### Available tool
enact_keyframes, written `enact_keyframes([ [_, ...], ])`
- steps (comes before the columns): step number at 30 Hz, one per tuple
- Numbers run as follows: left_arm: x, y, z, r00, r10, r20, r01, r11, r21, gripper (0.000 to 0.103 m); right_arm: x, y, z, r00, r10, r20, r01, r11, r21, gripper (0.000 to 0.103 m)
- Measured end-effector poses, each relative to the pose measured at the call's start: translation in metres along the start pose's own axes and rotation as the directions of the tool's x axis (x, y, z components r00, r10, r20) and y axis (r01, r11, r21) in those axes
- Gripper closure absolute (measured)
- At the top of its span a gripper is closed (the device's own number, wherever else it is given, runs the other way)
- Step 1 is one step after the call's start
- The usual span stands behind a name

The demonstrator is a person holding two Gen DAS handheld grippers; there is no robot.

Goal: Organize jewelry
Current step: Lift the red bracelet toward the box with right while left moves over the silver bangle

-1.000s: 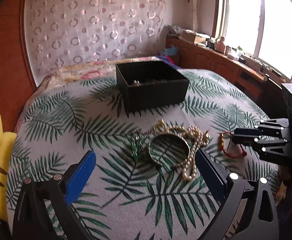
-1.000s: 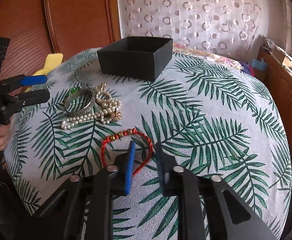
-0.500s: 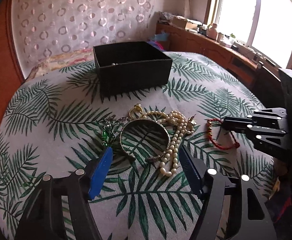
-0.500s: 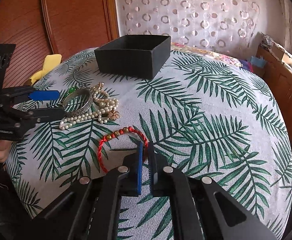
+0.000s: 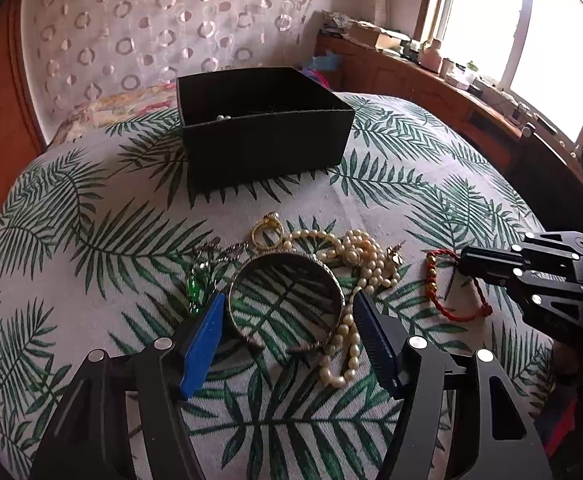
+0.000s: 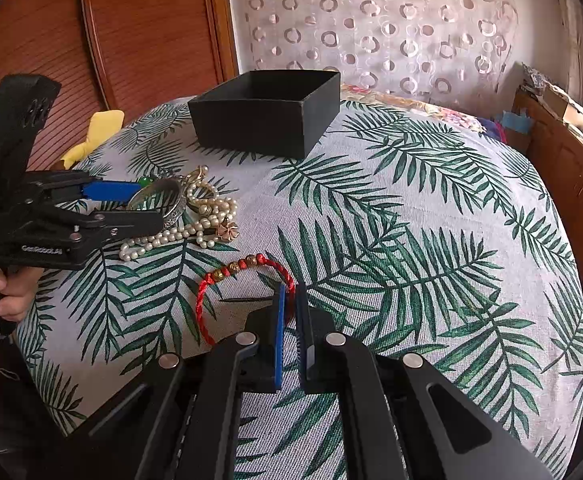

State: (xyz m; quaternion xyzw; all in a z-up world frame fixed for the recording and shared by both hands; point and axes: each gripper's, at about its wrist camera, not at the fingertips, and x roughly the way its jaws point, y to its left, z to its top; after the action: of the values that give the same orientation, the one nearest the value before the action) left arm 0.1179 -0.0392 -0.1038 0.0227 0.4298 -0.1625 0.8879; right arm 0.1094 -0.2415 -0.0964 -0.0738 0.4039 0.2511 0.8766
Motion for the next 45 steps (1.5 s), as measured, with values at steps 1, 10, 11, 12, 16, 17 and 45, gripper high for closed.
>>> enact_keyframes([
  [1, 0.002, -0.001, 0.002, 1.0, 0.006, 0.0, -0.006, 1.0, 0.004, 0.041, 0.0, 0.0, 0.0, 1.0, 0.001, 0.0, -0.001, 1.0, 0.001, 0.097],
  [10, 0.007, -0.004, 0.008, 0.999, 0.05, 0.002, -0.05, 0.998, 0.031, 0.043, 0.0, 0.0, 0.0, 1.0, 0.002, 0.0, -0.002, 1.0, 0.002, 0.097],
  [11, 0.007, -0.005, 0.008, 0.998, 0.056, 0.004, -0.056, 0.998, 0.036, 0.045, 0.0, 0.0, 0.0, 1.0, 0.001, 0.0, -0.001, 1.0, 0.001, 0.097],
  [12, 0.006, -0.005, 0.007, 0.998, 0.06, 0.006, -0.061, 0.997, 0.042, 0.045, 0.0, 0.0, 0.0, 1.0, 0.0, 0.0, 0.0, 1.0, 0.0, 0.097],
  [16, 0.0, -0.003, 0.001, 0.999, 0.04, 0.012, -0.041, 0.999, 0.035, 0.045, 0.0, 0.0, -0.001, 1.0, 0.001, 0.0, -0.001, 1.0, 0.001, 0.097],
  [17, -0.003, -0.003, 0.0, 0.999, 0.037, 0.016, -0.037, 0.999, 0.033, 0.045, 0.0, 0.0, 0.0, 1.0, 0.001, 0.0, -0.001, 1.0, 0.001, 0.097],
  [45, -0.046, 0.004, 0.02, 0.988, 0.04, 0.152, -0.043, 0.999, 0.018, 0.045, -0.033, 0.006, 0.036, 0.991, -0.061, 0.12, 0.073, 0.992, -0.1, 0.1],
])
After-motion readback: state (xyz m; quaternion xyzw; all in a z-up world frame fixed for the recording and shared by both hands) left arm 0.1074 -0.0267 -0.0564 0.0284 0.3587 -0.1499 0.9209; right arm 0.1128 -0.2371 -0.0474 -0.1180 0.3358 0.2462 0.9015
